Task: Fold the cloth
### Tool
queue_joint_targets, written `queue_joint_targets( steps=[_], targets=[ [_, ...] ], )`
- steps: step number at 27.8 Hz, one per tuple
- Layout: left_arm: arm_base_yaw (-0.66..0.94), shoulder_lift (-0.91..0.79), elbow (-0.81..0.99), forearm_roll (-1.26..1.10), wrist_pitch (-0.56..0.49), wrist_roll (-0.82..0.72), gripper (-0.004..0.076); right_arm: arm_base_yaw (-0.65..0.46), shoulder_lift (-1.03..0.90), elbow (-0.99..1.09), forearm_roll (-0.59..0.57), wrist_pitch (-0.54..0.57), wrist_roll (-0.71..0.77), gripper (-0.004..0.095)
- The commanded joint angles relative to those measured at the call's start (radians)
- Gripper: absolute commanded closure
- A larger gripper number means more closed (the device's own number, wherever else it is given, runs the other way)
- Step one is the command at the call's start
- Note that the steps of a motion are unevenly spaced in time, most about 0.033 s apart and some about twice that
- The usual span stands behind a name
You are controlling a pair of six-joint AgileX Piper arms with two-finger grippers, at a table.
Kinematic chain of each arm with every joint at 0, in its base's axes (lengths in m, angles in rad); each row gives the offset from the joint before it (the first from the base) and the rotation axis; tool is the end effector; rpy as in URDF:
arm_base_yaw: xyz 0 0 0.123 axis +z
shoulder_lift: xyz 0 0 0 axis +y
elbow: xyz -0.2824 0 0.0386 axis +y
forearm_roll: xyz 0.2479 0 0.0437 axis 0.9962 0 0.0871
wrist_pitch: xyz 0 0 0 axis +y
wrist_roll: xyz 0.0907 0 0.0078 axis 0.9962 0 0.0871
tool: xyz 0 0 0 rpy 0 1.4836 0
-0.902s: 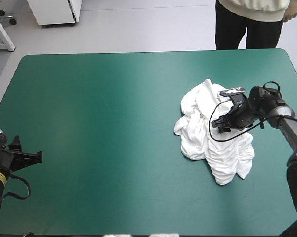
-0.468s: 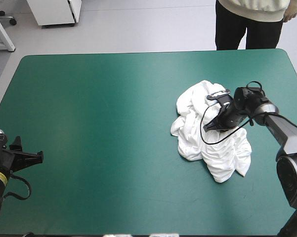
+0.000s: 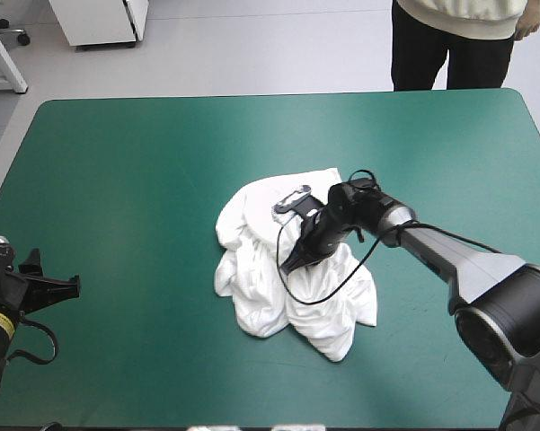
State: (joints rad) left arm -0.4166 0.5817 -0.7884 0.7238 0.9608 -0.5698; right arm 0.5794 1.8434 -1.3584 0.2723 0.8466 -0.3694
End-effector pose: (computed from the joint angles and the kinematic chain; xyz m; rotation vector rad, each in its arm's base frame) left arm 0.0977 0.0109 0.3656 -0.0211 2.0168 0.2741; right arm 0.3104 0.2250 0.2237 -1.0996 2.5960 0.3772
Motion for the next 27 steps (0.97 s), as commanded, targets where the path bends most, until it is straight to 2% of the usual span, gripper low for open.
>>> queue_joint_targets(
  steps=[1, 6, 12, 14, 17, 20, 24, 25, 27],
  targets=[
    [0.001, 0.004, -0.026, 0.026, -0.05, -0.009, 0.0448, 0.11, -0.016, -0.061, 0.054, 0.012, -0.001, 0.0912],
    [0.001, 0.004, -0.026, 0.021, -0.05, -0.008, 0.0448, 0.218, 0.022, -0.115, 0.05, 0.011, 0.001, 0.0911],
    [0.001, 0.004, -0.026, -0.003, -0.04, -0.008, 0.0448, 0.251, 0.026, -0.145, 0.056, 0.014, 0.01, 0.0895],
    [0.001, 0.006, -0.026, -0.021, -0.038, -0.008, 0.0448, 0.251, 0.022, -0.145, 0.051, 0.021, 0.01, 0.0803],
    [0.001, 0.022, -0.026, -0.052, -0.023, -0.008, 0.0448, 0.248, 0.006, -0.164, 0.045, 0.084, 0.01, 0.0553],
    [0.001, 0.077, -0.026, -0.117, 0.001, 0.002, 0.0448, 0.248, -0.03, -0.206, 0.007, 0.162, 0.032, 0.0358],
    [0.001, 0.185, -0.034, -0.202, -0.009, 0.057, 0.0448, 0.243, -0.106, -0.279, -0.129, 0.25, 0.103, 0.0331],
    [0.001, 0.244, -0.05, -0.215, -0.023, 0.062, 0.0448, 0.222, -0.157, -0.313, -0.202, 0.283, 0.148, 0.0331],
    [0.001, 0.341, -0.095, -0.241, -0.042, 0.062, 0.0448, 0.159, -0.237, -0.35, -0.243, 0.328, 0.186, 0.0331]
  ],
)
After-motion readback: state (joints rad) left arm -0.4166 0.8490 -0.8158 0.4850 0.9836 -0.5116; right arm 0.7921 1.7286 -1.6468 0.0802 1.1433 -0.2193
